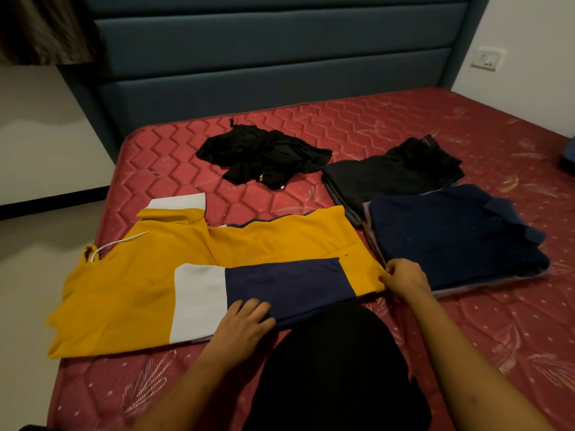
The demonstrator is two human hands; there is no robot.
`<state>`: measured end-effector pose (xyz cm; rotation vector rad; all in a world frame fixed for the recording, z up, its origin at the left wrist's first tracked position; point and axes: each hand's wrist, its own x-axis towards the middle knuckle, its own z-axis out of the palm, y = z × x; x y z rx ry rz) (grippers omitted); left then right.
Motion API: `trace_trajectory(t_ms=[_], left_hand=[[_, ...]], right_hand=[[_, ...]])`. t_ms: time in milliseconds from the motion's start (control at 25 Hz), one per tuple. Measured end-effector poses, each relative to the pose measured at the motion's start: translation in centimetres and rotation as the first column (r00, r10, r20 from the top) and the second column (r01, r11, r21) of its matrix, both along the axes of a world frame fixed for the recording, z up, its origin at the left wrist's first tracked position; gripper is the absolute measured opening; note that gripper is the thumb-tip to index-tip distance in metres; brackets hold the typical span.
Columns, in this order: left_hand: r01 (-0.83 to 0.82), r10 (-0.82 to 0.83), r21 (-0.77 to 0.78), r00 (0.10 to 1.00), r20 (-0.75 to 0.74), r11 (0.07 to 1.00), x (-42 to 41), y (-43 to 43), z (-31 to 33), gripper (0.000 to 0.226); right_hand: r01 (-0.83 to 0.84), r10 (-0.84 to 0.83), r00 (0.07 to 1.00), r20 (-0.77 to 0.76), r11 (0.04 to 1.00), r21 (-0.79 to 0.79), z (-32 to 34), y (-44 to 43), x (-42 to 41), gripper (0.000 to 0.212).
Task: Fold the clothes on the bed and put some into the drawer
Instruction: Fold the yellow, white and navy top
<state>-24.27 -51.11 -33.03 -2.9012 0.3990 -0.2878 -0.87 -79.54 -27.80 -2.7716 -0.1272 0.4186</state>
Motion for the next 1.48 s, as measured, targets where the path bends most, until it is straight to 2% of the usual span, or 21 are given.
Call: trace_trajectory(t_ms=[120,200,320,440,520,560,600,640,720,800,920,960,1040,1160,1240,1320,1360,1480], left_hand=[[0.017,-0.014,-0.039,0.997,0.072,0.999,-0.7,-0.3,0.1,0.026],[0.05,-0.047,-0.037,0.996,0.069,0.998,-1.2,-0.7,-0.1,0.03],[0.024,-0.025,-0.049,1.0,-0.019,0.999,-2.2,-1.5,-0.9,0.032],[-0.16,0.161,-0.252,0.987,-0.018,0.954,-2.7,-1.2,-0.3,0.024],[-0.272,0.284,-0.324,0.959,-0.009,0.906,-2.8,0.2,0.5,0.026],[-0.328,0.343,-0.348,0.939,-0.02,0.878,-2.9,1.1,0.7,0.028],[-0.388,0.405,-0.366,0.914,-0.033,0.846,-3.0,2.1,0.8,0.03],[-0.448,0.458,-0.372,0.887,-0.067,0.813,-3.0,2.9,1.0,0.031],[-0.539,0.51,-0.359,0.841,-0.18,0.762,-2.3,3.8,1.6,0.043],[-0.546,0.483,-0.313,0.837,-0.258,0.777,-0.6,3.6,2.2,0.056],[-0.539,0.46,-0.254,0.832,-0.31,0.803,2.4,3.1,1.9,0.057],[-0.574,0.47,-0.234,0.798,-0.378,0.785,2.9,3.2,1.7,0.057],[-0.612,0.465,-0.218,0.747,-0.475,0.76,3.3,4.0,0.4,0.071],[-0.681,0.475,-0.239,0.679,-0.56,0.692,3.3,5.4,-0.4,0.1],[-0.689,0.492,-0.175,0.649,-0.58,0.703,3.8,6.0,0.2,0.115],[-0.695,0.496,-0.182,0.648,-0.577,0.696,4.9,6.5,0.7,0.124],[-0.697,0.506,-0.191,0.655,-0.561,0.691,5.7,6.7,0.9,0.116],[-0.686,0.565,-0.17,0.694,-0.446,0.708,8.7,7.2,1.6,0.049]], right_hand=[[-0.016,0.014,0.999,-0.031,0.999,-0.038,0.2,-0.5,-0.4,0.015],[-0.007,0.007,1.0,0.004,0.995,-0.098,0.0,-0.6,-1.1,0.003],[-0.003,0.005,1.0,0.01,0.96,-0.28,0.2,0.2,-2.2,0.032],[-0.047,0.108,0.976,0.192,0.954,-0.297,1.6,3.2,-3.0,0.036],[-0.308,0.356,0.882,0.31,0.932,-0.192,1.7,6.5,-3.1,0.04],[-0.482,0.501,0.809,0.308,0.865,-0.141,1.5,8.0,-3.3,0.044],[-0.622,0.627,0.734,0.261,0.775,-0.111,1.3,9.3,-3.5,0.048],[-0.691,0.698,0.697,0.164,0.715,-0.108,0.9,10.2,-3.5,0.051],[-0.69,0.685,0.723,-0.091,0.706,-0.16,0.3,11.5,-2.7,0.061],[-0.671,0.646,0.741,-0.185,0.703,-0.235,-0.1,13.1,-2.5,0.07],[-0.721,0.708,0.693,-0.138,0.672,-0.171,-0.6,17.2,-5.0,0.072],[-0.738,0.721,0.675,-0.156,0.658,-0.146,-1.0,18.3,-6.1,0.07],[-0.758,0.723,0.651,-0.23,0.635,-0.151,-2.0,19.0,-7.0,0.067],[-0.701,0.656,0.708,-0.262,0.699,-0.144,-2.3,18.2,-5.0,0.067],[-0.63,0.597,0.773,-0.216,0.763,-0.147,-2.4,17.8,-3.5,0.074],[-0.553,0.54,0.833,-0.12,0.818,-0.156,-2.2,17.9,-2.6,0.077],[-0.523,0.52,0.852,-0.061,0.838,-0.16,-2.4,18.4,-2.0,0.078],[-0.492,0.509,0.858,0.069,0.853,-0.174,-2.9,19.7,0.3,0.081]])
